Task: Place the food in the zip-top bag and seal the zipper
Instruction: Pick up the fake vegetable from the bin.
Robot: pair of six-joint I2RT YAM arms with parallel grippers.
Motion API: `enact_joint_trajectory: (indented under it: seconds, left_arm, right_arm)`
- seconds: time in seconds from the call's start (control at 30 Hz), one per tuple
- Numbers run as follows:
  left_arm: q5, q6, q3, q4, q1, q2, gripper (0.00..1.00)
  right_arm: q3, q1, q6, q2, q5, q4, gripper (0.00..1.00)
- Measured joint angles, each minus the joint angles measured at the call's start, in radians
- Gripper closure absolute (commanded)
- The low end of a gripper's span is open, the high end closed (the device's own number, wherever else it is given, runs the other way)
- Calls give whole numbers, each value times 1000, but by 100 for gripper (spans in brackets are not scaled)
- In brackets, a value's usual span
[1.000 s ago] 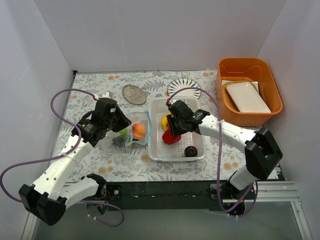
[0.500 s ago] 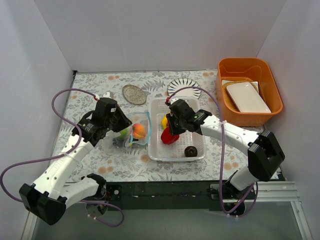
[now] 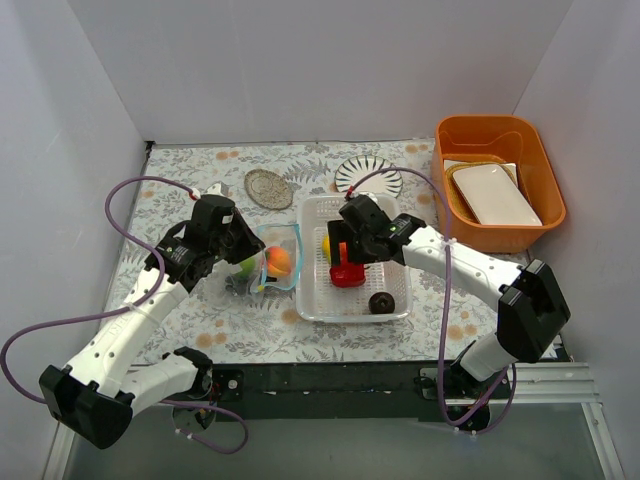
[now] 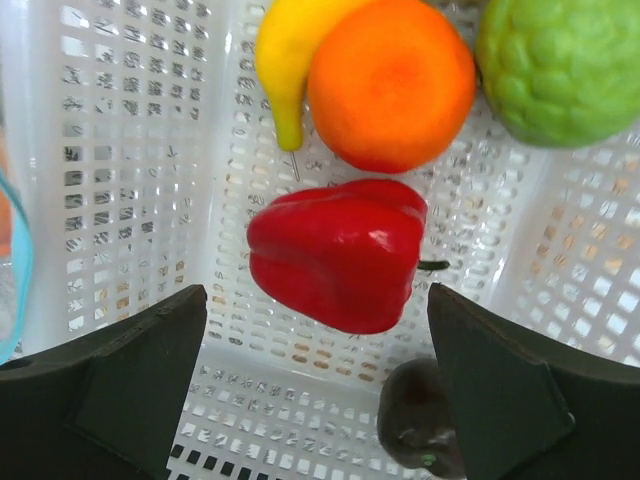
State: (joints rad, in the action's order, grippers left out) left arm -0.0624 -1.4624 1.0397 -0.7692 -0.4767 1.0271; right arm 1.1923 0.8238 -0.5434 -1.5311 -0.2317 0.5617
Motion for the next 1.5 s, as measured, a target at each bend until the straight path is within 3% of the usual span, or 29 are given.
enact_joint_trajectory:
  seconds: [0.3,0.93,1.03,1.17,1.27,1.37,1.5]
  left_arm:
    - [0,0,-13,13,0,0,100]
    - [0,0,-18,12,0,-9,100]
    - [0,0,-18,11,0,-11,100]
    - [0,0,-18,11,0,-12,100]
    - [0,0,-18,11,0,-12,100]
    - [0,0,-18,11,0,-12,100]
    - [0,0,-18,11,0,-12,100]
  right_arm:
    - [-143,-6,-258,19,53,0,2]
    - [-103,-74,-315,-154,60,-134,2]
    - [-98,-89,-297,-164,59,-163,9]
    - [-103,-96,-266,-163,69,-200,31]
    - [-114,-96,-240,-146,74,-225,41]
    - [-142,-96,-209,-107,79,-245,48]
    - [-188,-96,-174,-13,97,-264,51]
